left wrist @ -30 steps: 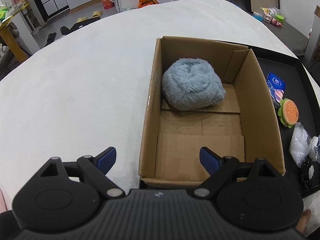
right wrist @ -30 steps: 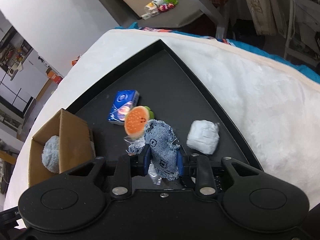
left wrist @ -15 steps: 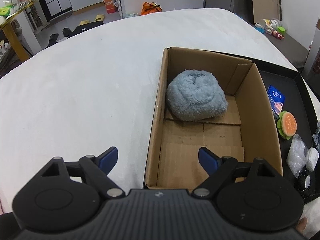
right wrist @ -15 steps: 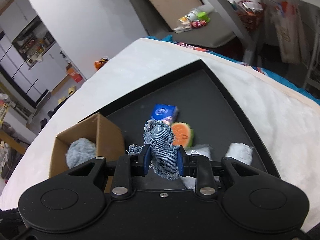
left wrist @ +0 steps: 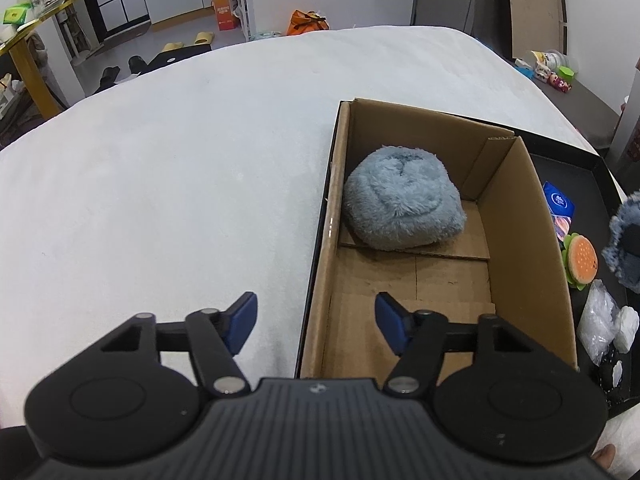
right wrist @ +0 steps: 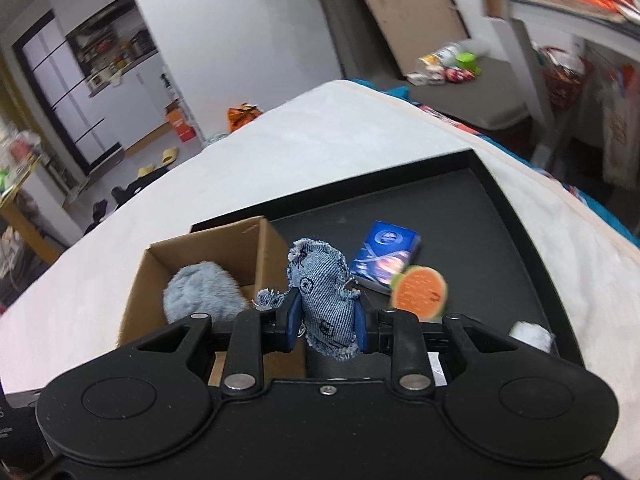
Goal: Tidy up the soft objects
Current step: 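Carry the denim plush toy with the right gripper into the box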
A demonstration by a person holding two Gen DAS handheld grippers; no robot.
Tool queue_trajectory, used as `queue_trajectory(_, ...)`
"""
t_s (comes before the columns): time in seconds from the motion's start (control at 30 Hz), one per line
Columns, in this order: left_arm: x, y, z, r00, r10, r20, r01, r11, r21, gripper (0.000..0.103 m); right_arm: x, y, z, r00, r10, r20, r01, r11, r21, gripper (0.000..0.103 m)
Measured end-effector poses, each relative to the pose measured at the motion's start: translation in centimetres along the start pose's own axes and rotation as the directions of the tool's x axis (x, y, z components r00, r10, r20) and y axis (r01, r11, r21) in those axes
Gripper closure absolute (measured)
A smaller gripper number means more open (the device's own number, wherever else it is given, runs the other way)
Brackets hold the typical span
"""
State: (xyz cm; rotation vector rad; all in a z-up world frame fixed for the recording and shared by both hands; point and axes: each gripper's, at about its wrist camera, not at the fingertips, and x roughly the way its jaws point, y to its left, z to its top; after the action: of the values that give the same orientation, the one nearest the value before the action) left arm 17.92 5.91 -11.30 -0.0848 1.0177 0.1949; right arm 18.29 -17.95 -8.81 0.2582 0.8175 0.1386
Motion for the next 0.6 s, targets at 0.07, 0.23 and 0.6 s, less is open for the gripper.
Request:
queue_trajectory(0.07,0.2,0.2,0.0,1.000,-0.006,0.001,0.006,1.000,-0.005,0.047,0.1,1.1,0.1,1.000,0.013,0.002,-0.013,1.000,-0.026,0.076)
queue_trajectory(0.23,0.7,0.6,0.1,1.000,-0.026,-0.001,0.026,0.999,-0.022,0.061,0.8,3.5,0.7,1.000,0.024,0.010,-0.023,0.996,-0.081,0.076)
queue_trajectory(0.6,1.1,1.2,0.3,0.998,-0.064,0.003,0.064,0.997,-0.042,0.090,3.1,6.7,1.4,1.000,-0.001,0.006,0.002,0.986,-0.166,0.076)
